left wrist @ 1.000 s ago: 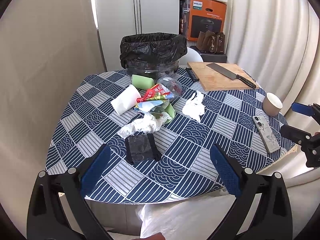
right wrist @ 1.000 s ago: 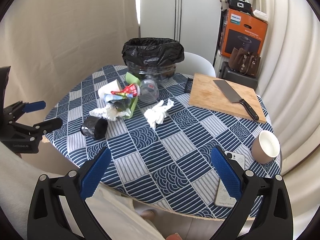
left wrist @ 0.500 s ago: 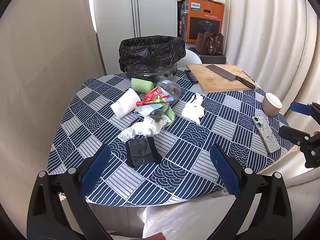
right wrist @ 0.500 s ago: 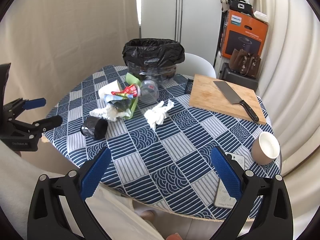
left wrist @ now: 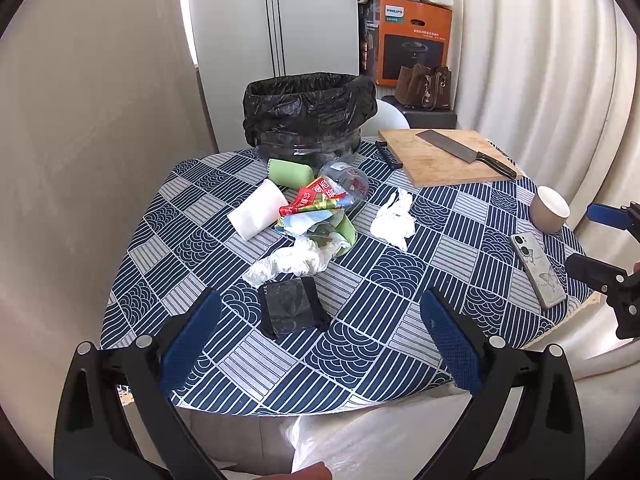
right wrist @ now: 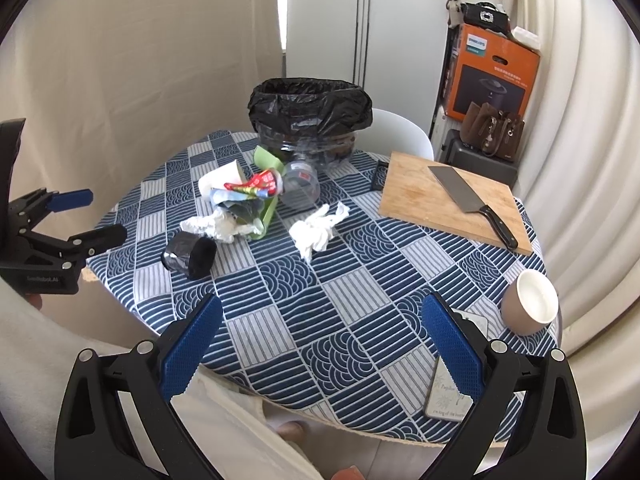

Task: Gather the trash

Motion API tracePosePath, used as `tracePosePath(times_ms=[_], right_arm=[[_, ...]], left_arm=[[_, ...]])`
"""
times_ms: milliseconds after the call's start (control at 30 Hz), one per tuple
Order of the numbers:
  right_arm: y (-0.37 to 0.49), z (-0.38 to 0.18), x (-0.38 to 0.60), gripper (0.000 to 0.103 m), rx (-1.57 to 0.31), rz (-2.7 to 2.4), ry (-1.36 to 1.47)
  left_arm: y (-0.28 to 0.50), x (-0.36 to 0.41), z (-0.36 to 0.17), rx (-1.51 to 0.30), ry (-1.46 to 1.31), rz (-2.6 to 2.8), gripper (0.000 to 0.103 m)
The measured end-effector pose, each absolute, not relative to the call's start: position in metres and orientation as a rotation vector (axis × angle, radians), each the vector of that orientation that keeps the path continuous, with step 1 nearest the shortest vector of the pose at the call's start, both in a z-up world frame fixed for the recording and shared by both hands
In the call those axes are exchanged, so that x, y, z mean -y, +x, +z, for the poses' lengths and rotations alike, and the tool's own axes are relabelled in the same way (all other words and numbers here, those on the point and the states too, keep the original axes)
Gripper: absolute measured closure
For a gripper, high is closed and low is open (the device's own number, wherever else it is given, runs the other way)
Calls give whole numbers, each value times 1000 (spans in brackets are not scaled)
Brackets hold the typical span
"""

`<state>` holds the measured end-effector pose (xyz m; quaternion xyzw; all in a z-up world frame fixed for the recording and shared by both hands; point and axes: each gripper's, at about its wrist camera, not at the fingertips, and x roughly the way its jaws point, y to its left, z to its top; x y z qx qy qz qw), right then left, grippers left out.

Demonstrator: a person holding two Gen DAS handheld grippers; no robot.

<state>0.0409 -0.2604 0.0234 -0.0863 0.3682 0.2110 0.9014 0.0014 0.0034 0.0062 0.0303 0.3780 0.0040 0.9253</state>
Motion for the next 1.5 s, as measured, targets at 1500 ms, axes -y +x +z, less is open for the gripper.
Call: tracePosePath(times_ms=[1500], right_arm=[[159, -23, 187, 8, -922, 620, -330]], left_arm=[[83, -50, -88, -1158, -1, 95, 6]])
